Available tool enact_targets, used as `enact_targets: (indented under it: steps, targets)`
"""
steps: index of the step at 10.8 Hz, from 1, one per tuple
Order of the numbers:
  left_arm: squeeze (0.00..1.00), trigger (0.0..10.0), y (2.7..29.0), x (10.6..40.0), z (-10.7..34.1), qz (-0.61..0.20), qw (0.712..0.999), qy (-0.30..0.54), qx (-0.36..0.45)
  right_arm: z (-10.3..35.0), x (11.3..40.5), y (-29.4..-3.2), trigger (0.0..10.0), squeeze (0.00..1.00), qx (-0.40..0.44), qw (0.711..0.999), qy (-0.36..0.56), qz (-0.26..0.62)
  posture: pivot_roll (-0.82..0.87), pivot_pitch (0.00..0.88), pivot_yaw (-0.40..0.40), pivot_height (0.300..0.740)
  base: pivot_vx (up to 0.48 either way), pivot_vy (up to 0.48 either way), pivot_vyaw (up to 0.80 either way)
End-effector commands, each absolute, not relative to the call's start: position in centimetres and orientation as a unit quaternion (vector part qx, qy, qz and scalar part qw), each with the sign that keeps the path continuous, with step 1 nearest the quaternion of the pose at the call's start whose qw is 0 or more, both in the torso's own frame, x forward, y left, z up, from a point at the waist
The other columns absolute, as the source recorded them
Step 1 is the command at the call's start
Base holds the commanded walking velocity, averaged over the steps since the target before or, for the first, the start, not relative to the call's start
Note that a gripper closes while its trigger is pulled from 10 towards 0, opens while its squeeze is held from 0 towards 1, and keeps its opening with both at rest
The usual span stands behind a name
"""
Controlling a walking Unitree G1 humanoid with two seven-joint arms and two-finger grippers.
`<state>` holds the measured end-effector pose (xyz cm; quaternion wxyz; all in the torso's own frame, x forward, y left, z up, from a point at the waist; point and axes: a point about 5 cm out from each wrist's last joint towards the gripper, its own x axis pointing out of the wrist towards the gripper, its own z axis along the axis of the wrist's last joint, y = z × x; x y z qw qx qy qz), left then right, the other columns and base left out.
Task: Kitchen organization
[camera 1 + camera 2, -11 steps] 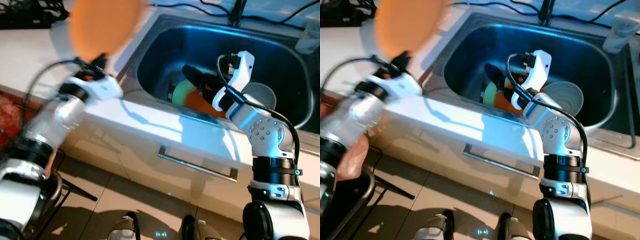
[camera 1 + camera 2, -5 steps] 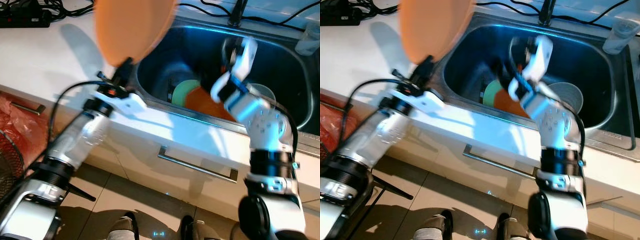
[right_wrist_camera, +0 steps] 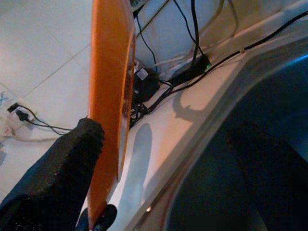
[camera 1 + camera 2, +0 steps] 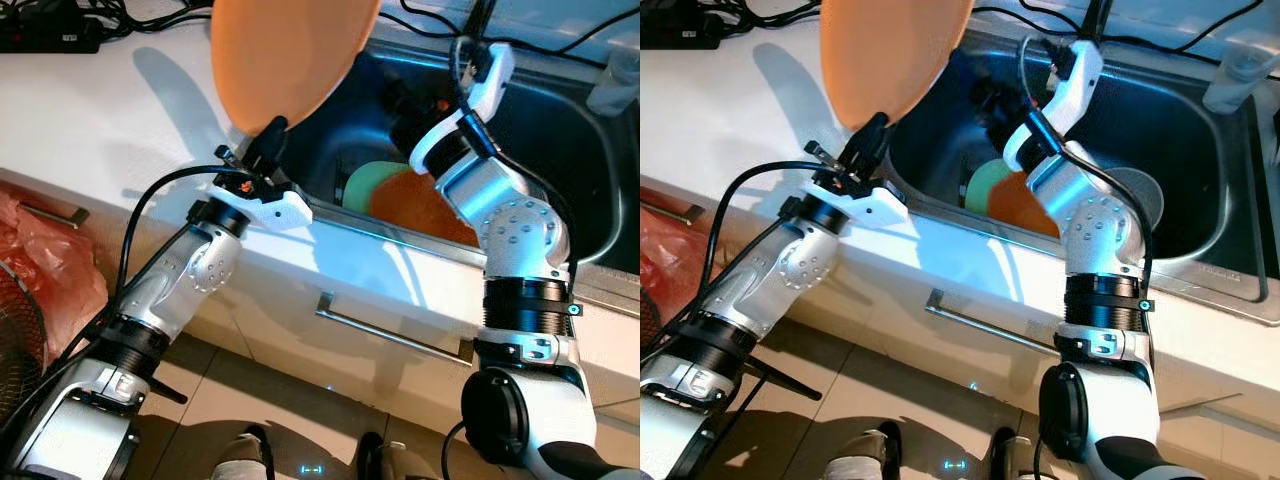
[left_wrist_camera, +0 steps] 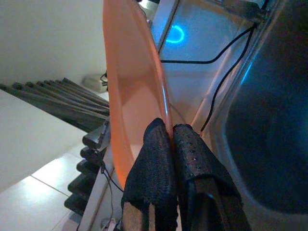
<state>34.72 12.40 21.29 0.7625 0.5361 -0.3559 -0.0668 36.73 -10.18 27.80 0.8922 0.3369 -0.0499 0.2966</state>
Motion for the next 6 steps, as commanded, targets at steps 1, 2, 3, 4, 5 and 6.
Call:
enact_targets:
  steps: [1,2,3,4,5,6]
  targets:
    - [0.00,0.0,11.7,34.4,18.5,-0.108,0.758,-0.323,0.556,28.8,36.7,-9.5,10.0,0.00,0.335,0.886,-0.065,0.314,0.05,0.224,-0.046,0.740,0.000,0.000,0.00]
    - [0.00,0.0,11.6,34.4,18.4,-0.108,0.759,-0.322,0.556,29.0,36.7,-9.1,10.0,0.00,0.336,0.882,-0.065,0.323,0.05,0.226,-0.046,0.740,0.000,0.000,0.00]
    - [0.00,0.0,11.6,34.4,18.4,-0.109,0.759,-0.322,0.556,29.1,36.7,-8.9,10.0,0.00,0.335,0.880,-0.066,0.330,0.05,0.226,-0.045,0.740,0.000,0.000,0.00]
    - [0.00,0.0,11.6,34.4,18.4,-0.109,0.759,-0.322,0.556,29.2,36.7,-8.8,10.0,0.00,0.335,0.878,-0.067,0.334,0.05,0.226,-0.045,0.740,0.000,0.000,0.00]
    - [0.00,0.0,11.5,34.5,18.4,-0.110,0.758,-0.322,0.556,29.2,36.8,-8.7,10.0,0.00,0.334,0.877,-0.067,0.340,0.05,0.227,-0.044,0.740,0.000,0.000,0.00]
    - [0.00,0.0,11.4,34.4,18.3,-0.114,0.758,-0.323,0.555,29.3,36.8,-8.5,10.0,0.00,0.331,0.875,-0.069,0.347,0.05,0.226,-0.043,0.740,0.000,0.000,0.00]
